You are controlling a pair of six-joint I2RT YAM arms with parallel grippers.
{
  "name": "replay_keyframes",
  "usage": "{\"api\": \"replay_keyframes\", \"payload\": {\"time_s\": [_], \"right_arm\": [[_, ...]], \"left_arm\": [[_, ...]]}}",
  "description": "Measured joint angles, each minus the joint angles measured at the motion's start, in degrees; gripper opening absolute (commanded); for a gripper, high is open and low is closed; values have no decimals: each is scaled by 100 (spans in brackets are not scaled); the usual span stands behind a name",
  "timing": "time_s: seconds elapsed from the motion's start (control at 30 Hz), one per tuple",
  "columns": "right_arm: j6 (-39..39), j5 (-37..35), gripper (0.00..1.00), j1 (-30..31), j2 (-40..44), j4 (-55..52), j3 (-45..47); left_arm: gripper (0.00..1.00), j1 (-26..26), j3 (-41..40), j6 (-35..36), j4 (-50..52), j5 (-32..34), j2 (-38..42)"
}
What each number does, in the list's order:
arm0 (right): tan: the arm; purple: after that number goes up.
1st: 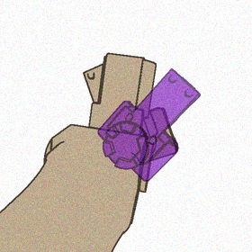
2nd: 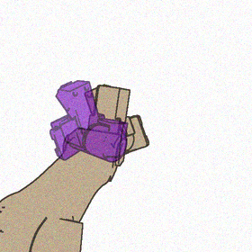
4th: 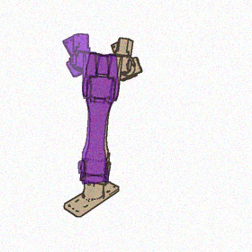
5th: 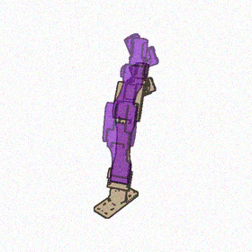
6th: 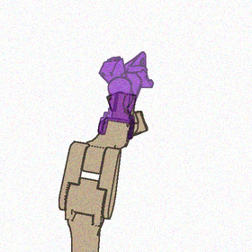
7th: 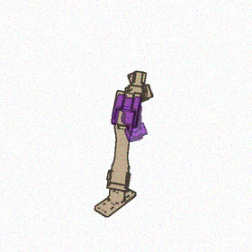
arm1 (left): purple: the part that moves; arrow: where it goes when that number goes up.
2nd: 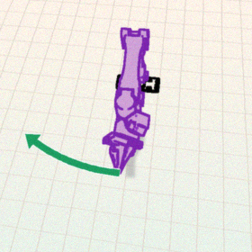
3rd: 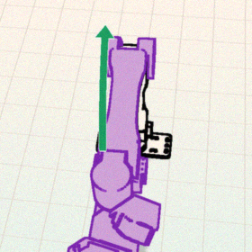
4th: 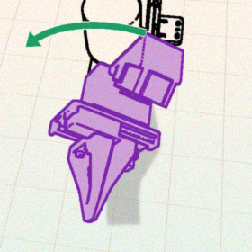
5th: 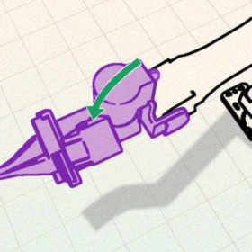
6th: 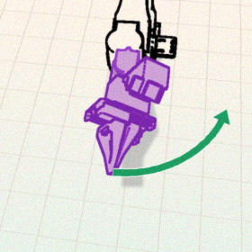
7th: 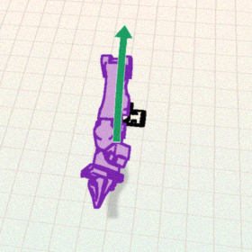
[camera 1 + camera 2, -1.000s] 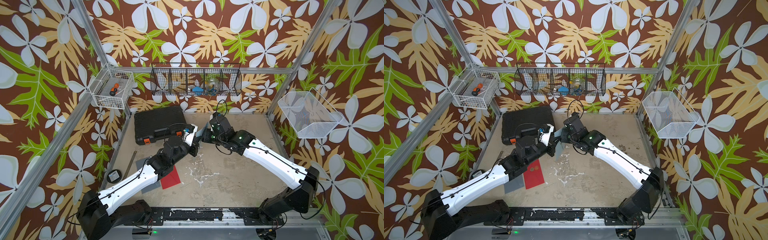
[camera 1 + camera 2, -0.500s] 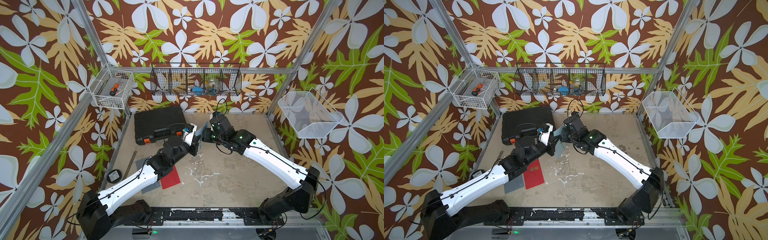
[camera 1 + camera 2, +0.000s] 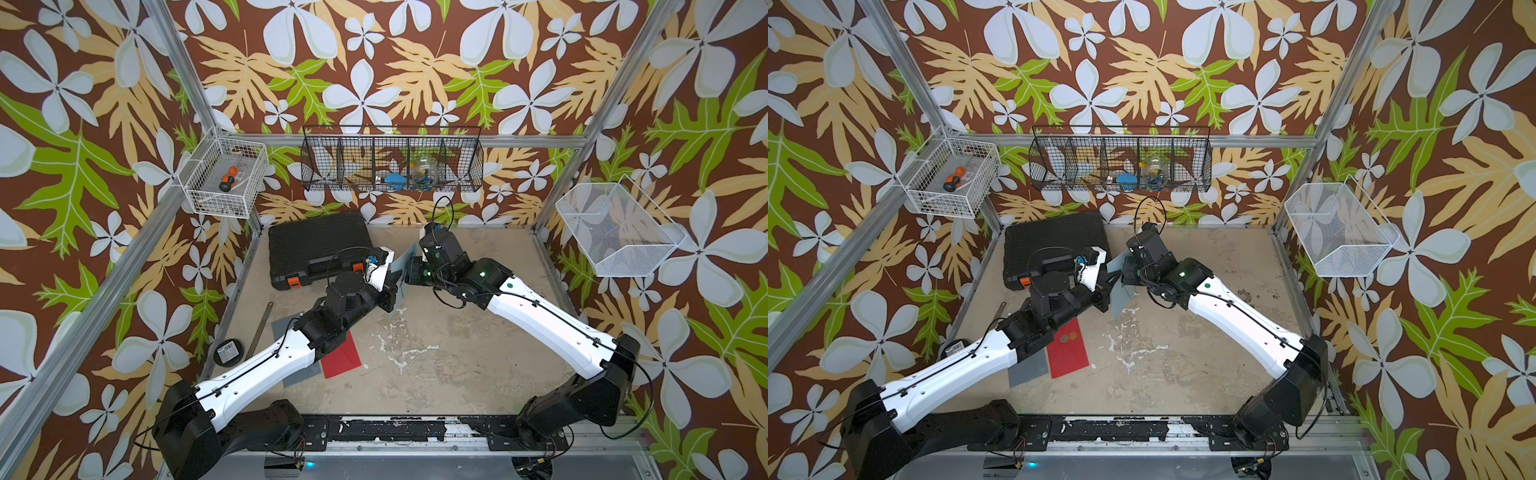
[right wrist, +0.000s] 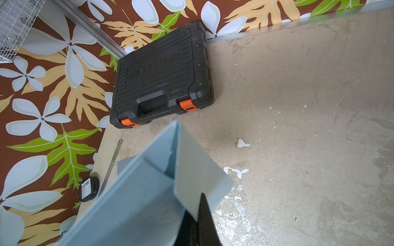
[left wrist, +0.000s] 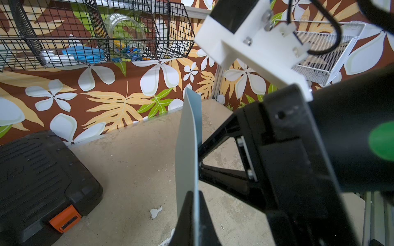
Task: Open the envelope
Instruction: Open the envelope flap on the envelope.
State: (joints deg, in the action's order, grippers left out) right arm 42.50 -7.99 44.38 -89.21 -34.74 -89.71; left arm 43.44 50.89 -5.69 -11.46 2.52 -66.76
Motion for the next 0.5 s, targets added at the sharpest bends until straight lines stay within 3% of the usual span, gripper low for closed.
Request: {"api": "replay_keyframes", "payload": {"time_s": [0.5], "right_arm": [[-138, 0, 0, 0, -7, -87, -44]], "left_arm": [[0, 9, 2, 4, 4, 22, 0]]}}
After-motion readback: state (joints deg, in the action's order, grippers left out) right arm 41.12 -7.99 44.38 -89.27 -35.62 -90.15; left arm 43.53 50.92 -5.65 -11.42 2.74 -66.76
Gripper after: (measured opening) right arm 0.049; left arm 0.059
